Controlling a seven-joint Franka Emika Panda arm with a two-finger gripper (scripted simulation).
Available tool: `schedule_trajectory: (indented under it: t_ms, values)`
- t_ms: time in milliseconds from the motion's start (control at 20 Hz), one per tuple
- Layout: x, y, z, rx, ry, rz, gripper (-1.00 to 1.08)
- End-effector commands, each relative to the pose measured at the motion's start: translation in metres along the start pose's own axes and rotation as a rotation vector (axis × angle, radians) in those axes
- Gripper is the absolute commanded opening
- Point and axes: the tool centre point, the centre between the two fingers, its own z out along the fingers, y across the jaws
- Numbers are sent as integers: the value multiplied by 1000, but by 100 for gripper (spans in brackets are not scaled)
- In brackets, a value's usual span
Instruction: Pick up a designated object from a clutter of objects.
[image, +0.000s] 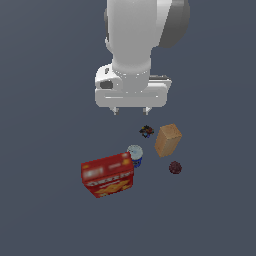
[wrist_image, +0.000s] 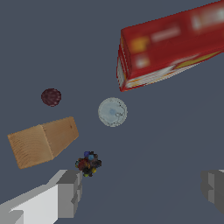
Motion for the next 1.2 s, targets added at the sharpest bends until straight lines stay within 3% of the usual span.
schedule_trajectory:
  t_ms: [0,550,1150]
  values:
    - [0,0,0,0,0,0,100]
    - [-2,-22,4,13,-1,-69,100]
    - [11,-35,18,8,2,-14,100]
